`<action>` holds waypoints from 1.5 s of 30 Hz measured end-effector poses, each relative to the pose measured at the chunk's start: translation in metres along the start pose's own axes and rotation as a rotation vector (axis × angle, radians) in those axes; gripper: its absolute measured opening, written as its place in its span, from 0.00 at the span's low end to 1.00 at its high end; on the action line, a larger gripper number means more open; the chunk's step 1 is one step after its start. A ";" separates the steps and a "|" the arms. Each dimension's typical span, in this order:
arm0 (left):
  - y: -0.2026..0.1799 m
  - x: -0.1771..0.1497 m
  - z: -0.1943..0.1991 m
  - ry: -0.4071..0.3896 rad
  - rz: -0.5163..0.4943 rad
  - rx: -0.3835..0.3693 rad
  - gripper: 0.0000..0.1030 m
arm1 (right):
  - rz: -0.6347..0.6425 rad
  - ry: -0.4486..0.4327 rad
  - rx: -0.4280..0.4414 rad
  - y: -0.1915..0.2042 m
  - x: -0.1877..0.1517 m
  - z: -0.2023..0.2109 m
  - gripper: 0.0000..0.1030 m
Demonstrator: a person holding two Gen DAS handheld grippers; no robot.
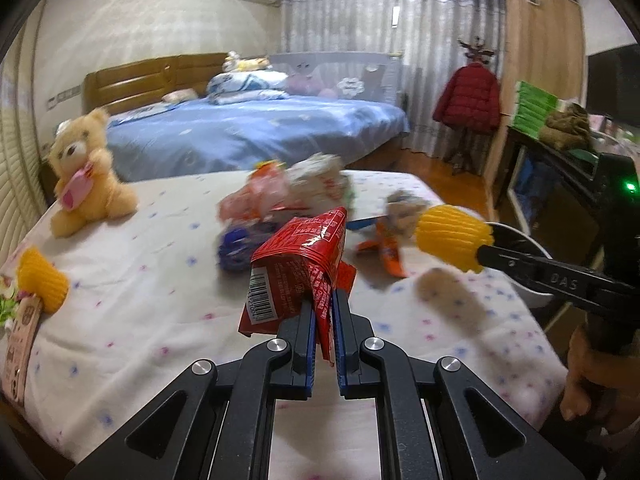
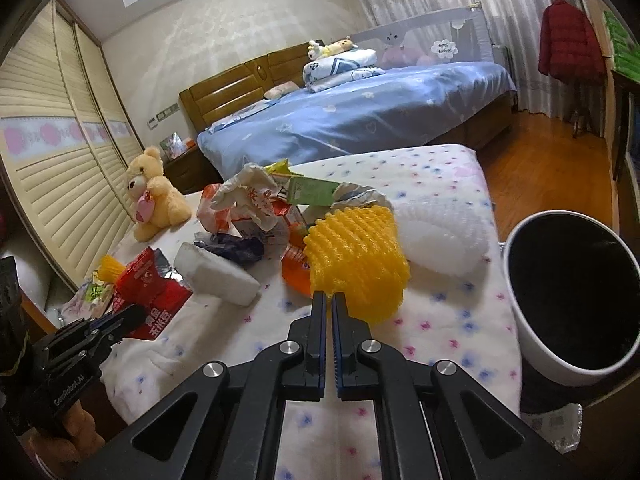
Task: Collect trash
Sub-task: 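Carry both items over the trash bin and open both tools to drop them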
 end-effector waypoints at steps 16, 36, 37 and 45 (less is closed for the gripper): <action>-0.059 0.006 -0.040 0.079 -0.132 -0.141 0.06 | -0.084 -0.038 -0.092 -0.056 -0.013 0.047 0.02; -0.107 0.043 -0.107 0.150 -0.230 -0.262 0.07 | -0.202 -0.007 -0.216 -0.146 -0.033 0.063 0.02; -0.107 0.044 -0.109 0.153 -0.233 -0.266 0.07 | -0.203 -0.005 -0.218 -0.149 -0.033 0.063 0.02; -0.118 0.058 -0.135 0.197 -0.232 -0.296 0.07 | -0.222 0.015 -0.227 -0.171 -0.032 0.059 0.02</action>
Point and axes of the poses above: each gripper's, at about its wrist camera, not at the fingertips, and z roughly against the way its jaws point, y to its left, x to its top, the point moved 2 cm from there along -z, roughly the way its jaws point, and after that the axes turned 9 degrees about z, right-handed, at the moved point
